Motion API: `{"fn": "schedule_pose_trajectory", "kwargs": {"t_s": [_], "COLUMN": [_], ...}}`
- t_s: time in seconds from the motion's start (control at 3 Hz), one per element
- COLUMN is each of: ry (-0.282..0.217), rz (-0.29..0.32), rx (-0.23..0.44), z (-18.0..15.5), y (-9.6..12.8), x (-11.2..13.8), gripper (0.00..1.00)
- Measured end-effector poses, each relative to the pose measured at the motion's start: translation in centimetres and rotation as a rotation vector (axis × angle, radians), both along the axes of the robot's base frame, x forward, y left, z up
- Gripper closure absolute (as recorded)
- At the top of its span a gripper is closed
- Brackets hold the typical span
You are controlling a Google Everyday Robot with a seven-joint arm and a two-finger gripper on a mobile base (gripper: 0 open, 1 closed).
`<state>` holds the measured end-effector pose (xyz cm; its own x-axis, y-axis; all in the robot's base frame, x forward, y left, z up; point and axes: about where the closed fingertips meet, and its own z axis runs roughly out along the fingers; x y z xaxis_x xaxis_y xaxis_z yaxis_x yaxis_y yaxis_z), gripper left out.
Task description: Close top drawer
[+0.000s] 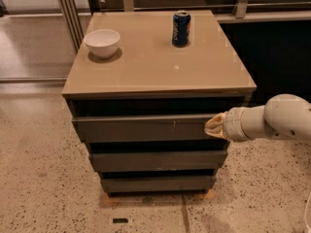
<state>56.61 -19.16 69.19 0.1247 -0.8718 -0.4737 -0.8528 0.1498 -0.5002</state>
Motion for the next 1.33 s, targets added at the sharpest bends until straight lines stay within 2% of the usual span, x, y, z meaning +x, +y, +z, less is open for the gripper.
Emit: {"fn": "schedule_pose_trajectory", "kwargs": {"t_s": [0.33,0.67,1.0,1.33], "ry": [0.0,0.052,0.156,0.217], "rz": [0.0,0.056,0.112,0.161], "rx": [0.0,0.024,0.093,0.092], "z": [0.0,0.0,1.5,1.4], "y": [0.0,1.0,2.3,2.7], "x": [0.0,-0.4,-0.1,-1.9], "gripper": [1.0,1.0,1.0,0.82]}}
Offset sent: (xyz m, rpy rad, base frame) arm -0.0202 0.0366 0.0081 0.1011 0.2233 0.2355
